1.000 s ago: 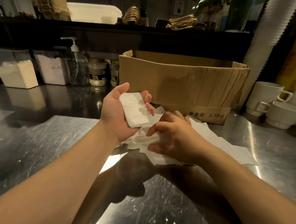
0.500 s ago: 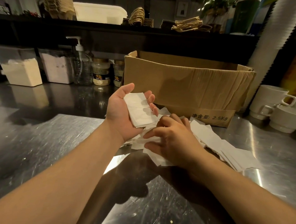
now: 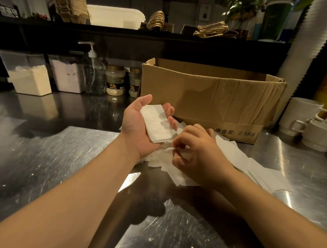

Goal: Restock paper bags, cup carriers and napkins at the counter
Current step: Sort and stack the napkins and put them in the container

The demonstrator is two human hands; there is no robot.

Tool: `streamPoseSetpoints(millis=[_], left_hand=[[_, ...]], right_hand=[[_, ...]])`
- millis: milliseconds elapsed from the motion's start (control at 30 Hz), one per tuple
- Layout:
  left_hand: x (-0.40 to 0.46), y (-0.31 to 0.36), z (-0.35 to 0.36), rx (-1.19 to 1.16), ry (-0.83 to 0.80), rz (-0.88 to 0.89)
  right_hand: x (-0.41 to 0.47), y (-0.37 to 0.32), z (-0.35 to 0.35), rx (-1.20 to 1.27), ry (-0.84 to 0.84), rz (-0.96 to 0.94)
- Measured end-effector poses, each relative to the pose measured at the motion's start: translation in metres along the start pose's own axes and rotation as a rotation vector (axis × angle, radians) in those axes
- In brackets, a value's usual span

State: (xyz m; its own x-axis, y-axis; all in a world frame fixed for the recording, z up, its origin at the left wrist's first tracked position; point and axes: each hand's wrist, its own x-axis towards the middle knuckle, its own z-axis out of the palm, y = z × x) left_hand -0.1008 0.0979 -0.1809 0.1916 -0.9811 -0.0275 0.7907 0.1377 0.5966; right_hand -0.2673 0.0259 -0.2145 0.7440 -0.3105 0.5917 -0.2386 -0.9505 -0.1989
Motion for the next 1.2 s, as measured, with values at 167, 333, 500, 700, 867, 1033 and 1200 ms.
streamPoseSetpoints(millis=[167, 333, 500, 700, 867, 1033, 1200], left_hand=[[0.002, 0.002, -0.002, 0.009, 0.003, -0.001], [0.001, 0.0, 0.002, 0.099, 0.025, 0.005], [-0.004, -0.006, 0.008, 0.345, -0.01, -0.1], [0.002, -0.011, 0.004, 0.38, -0.016, -0.068], [0.002, -0.015, 0.003, 0.399, -0.029, -0.078], [-0.005, -0.017, 0.011, 0.462, -0.033, -0.087], [-0.006, -0.023, 0.015, 0.507, 0.041, -0.101]], right_hand=[[-0.003, -0.002, -0.022, 0.509, 0.025, 0.137], [-0.001, -0.002, -0.035, 1.017, 0.038, 0.346], [0.006, -0.003, -0.038, 1.183, 0.078, 0.578], [0.009, -0.004, -0.03, 1.204, 0.12, 0.829], [0.012, -0.007, -0.028, 1.225, 0.141, 0.958], [0.011, -0.008, -0.028, 1.207, 0.169, 0.972], [0.012, -0.008, -0.024, 1.033, 0.251, 0.828]])
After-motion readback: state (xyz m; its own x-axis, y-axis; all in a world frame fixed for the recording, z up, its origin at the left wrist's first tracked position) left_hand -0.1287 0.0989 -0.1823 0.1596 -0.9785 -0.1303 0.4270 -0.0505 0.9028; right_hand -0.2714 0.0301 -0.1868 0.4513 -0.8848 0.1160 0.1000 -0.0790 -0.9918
